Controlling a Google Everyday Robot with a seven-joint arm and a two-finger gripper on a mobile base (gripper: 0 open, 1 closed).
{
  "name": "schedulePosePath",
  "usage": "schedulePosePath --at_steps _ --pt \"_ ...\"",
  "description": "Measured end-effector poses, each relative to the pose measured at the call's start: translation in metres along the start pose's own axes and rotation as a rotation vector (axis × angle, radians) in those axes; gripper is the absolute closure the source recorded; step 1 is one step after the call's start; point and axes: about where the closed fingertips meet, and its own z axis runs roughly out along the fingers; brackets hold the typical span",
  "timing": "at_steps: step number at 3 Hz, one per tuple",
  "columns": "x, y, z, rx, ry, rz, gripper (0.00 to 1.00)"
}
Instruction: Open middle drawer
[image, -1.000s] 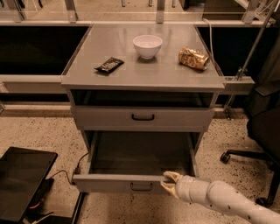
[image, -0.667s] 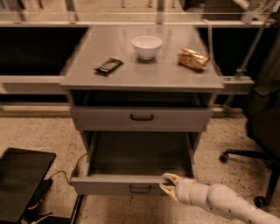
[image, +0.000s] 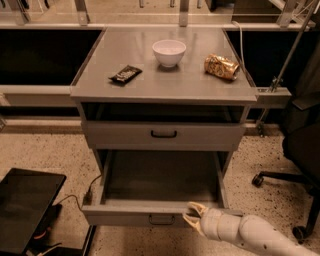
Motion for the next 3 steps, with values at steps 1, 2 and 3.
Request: schedulePosePath --at_steps 1,2,3 --pt "-0.0018 -0.0019 -0.0015 0.0 0.0 0.0 1.0" --pt "-0.0028 0.0037 -0.0011 -0.013 -0.008 -0.003 1.0" --pt "-0.0031 0.0032 -0.0015 -0.013 -0.009 -0.003 1.0"
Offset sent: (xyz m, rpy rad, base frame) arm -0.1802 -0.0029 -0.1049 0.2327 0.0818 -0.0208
